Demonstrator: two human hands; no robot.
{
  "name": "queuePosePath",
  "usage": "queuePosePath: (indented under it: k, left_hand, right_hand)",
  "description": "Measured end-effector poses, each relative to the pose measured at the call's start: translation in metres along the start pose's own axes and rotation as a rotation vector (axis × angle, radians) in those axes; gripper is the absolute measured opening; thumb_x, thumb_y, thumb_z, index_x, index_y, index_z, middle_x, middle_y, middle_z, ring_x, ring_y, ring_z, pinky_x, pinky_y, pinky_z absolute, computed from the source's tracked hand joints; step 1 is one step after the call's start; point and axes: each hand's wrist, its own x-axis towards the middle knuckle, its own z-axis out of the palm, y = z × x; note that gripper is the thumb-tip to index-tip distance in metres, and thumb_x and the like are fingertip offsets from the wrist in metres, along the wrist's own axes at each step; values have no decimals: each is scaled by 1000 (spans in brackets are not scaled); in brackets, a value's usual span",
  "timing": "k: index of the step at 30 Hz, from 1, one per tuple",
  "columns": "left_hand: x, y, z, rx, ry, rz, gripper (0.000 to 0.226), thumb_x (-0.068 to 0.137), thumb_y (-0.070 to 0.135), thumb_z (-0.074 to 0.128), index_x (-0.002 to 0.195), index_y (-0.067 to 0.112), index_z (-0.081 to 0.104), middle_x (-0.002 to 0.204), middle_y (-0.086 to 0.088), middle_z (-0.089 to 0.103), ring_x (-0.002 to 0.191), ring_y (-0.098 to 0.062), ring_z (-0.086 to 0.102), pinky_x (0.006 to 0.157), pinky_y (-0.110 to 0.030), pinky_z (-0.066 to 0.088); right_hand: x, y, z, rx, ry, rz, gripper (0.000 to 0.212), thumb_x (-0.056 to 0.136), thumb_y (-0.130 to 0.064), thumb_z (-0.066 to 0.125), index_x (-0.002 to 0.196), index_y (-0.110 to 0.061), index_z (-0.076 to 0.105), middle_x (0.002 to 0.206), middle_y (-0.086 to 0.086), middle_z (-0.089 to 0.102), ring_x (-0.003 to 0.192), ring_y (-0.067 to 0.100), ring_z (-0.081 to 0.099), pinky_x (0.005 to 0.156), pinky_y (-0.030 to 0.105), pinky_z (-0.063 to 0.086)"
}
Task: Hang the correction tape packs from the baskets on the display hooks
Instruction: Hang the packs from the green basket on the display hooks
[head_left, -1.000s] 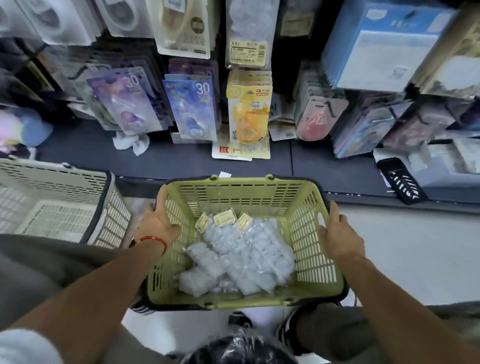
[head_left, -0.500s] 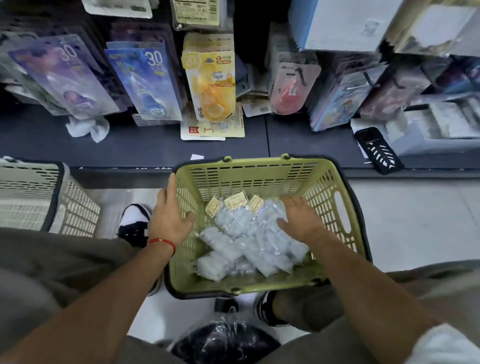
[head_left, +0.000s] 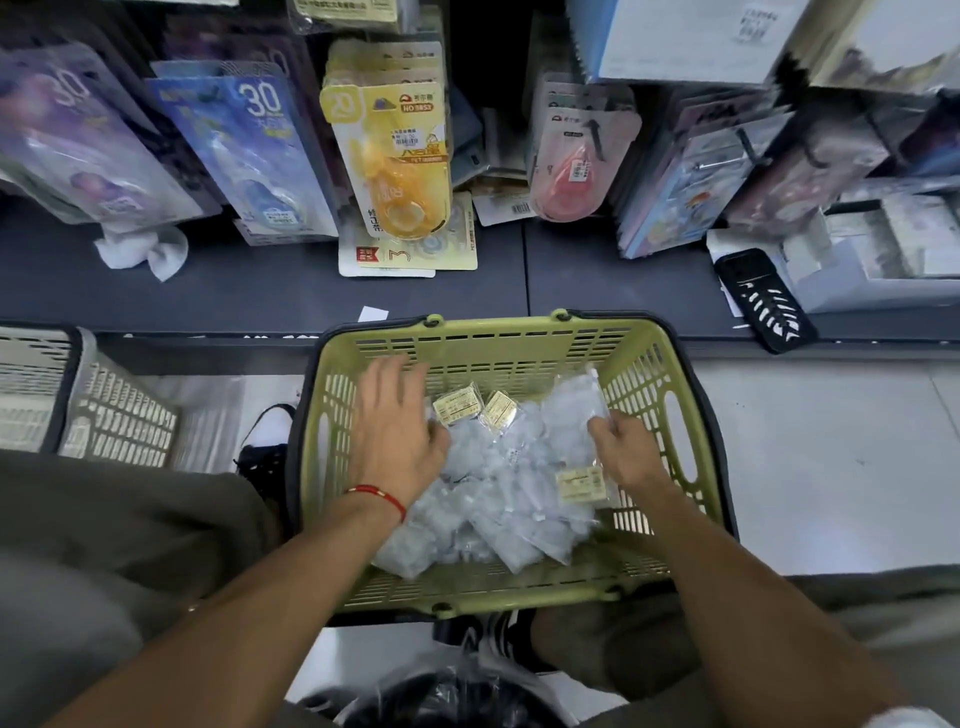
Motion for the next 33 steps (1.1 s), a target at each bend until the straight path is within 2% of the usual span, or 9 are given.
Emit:
queuePosePath:
  k: [5, 8, 12, 15, 18, 23, 26, 29, 33]
  left_hand:
    - [-16, 53, 16, -1048, -483, -587, 74, 94, 40, 76, 157, 18, 43, 151, -8, 55, 131, -26, 57, 112, -41, 48]
    - [-24, 48, 22, -1484, -539, -825, 50, 98, 19, 73, 143, 6, 56, 136, -22, 68, 116, -34, 68, 96, -48, 58]
    - [-36, 13, 18, -1379, -376, -891, 37, 100, -1, 63, 135, 12, 61, 128, -15, 73, 102, -32, 73, 66, -41, 62]
    - [-42, -13, 12, -1328, -298, -944, 55, 100, 1, 65, 150, 17, 50, 146, -11, 62, 124, -37, 64, 93, -57, 59]
    - [-47, -21, 4, -1292, -244, -993, 54, 97, 11, 73, 144, 23, 51, 133, -4, 65, 122, -38, 64, 100, -66, 53]
    - [-50, -22, 5, -1314, -253, -958, 63, 96, 15, 75, 151, 25, 47, 133, -13, 70, 112, -39, 71, 95, -65, 57]
    - [-47, -14, 6, -1302, -214, -910, 39, 96, 11, 72, 130, 25, 59, 128, -13, 72, 114, -40, 69, 95, -63, 57]
    - [-44, -5, 10, -1292, -222, -876, 34, 97, 14, 70, 122, 33, 58, 131, -9, 68, 119, -40, 65, 101, -63, 53]
    - [-40, 7, 10, -1380, -262, -865, 18, 103, 30, 64, 119, 24, 59, 116, -10, 71, 92, -30, 72, 68, -38, 59]
  right_hand:
    - [-19, -32, -14, 519, -431, 132, 18, 102, -22, 58, 108, -8, 67, 102, 16, 75, 88, 27, 76, 71, 36, 61]
    - [-29, -44, 1, 443, -611, -11, 35, 100, -34, 68, 119, -6, 74, 116, 12, 78, 102, 26, 77, 81, 34, 64]
    - [-17, -36, 17, -62, -343, -185, 24, 101, -31, 69, 124, -23, 71, 129, 14, 71, 103, 21, 72, 88, 37, 63]
    - [-8, 2, 25, -684, -592, -190, 81, 94, -13, 75, 163, -28, 35, 171, 6, 29, 152, 29, 38, 123, 42, 37]
    - [-10, 25, 37, -808, -624, -204, 94, 94, -5, 68, 168, -34, 19, 176, -4, 13, 160, 22, 23, 128, 36, 25]
    - [-6, 11, 24, -411, -381, -191, 43, 108, -14, 56, 151, -20, 56, 155, 11, 55, 137, 27, 56, 116, 41, 46]
    - [-8, -17, 4, 3, -274, -147, 33, 109, -20, 55, 139, -9, 65, 130, 12, 73, 122, 34, 68, 104, 49, 55]
    - [-17, -47, -12, 477, -459, 21, 28, 107, -17, 57, 130, -8, 68, 118, 11, 79, 111, 33, 75, 88, 44, 61]
    - [-37, -67, 2, 545, -690, -46, 30, 97, -19, 68, 125, -10, 72, 128, 14, 75, 118, 31, 72, 99, 48, 60]
